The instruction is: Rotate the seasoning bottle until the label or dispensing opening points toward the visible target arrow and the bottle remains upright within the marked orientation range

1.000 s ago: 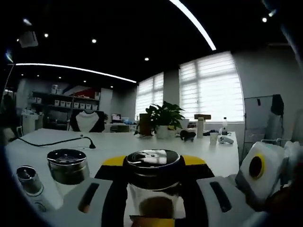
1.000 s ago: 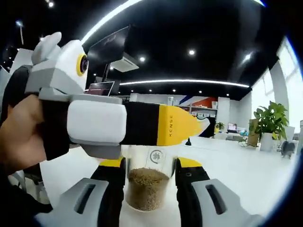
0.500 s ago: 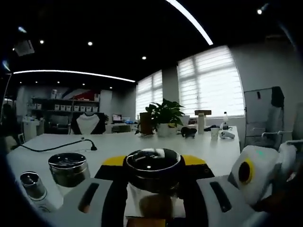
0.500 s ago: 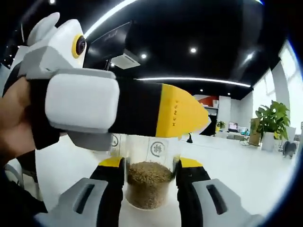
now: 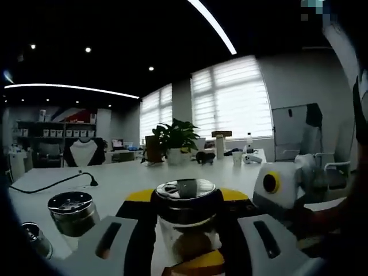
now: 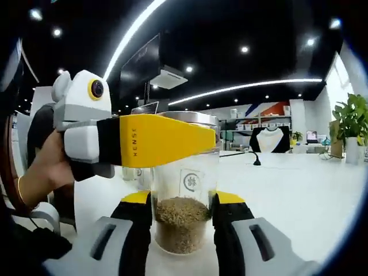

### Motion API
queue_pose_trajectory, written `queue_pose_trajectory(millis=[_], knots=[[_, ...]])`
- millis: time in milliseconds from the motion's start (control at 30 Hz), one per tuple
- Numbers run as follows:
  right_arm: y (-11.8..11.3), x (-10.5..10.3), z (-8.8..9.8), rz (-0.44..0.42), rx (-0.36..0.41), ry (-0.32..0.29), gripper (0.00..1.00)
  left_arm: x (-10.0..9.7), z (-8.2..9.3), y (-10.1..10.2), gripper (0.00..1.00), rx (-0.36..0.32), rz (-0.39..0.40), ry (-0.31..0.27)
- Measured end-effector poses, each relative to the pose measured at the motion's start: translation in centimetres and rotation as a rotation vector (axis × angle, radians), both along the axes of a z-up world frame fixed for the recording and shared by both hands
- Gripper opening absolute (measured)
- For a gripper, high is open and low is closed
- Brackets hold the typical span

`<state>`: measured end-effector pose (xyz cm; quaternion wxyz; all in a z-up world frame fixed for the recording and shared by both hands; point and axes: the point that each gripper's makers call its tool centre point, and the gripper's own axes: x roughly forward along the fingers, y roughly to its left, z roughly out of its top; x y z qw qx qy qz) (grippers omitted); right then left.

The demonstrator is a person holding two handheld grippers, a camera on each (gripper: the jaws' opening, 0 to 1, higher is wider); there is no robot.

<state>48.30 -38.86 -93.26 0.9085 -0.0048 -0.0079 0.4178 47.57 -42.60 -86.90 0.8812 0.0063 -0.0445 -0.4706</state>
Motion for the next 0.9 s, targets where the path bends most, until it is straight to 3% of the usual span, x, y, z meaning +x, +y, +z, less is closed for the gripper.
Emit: queue_pose_trajectory(millis=[533,900], knots=[[0.5,-3.0,0.2,0.26,0.009,-0.026,0.39,-2.6,0.2,-0.7,0.45,0.055,-0.242,-0.038],[1.4,-4.3,-0.1,0.323,-0.013,-0.018,0.39,-3.7,-0.3,-0.7,0.45,0.086,-0.354,0.0]])
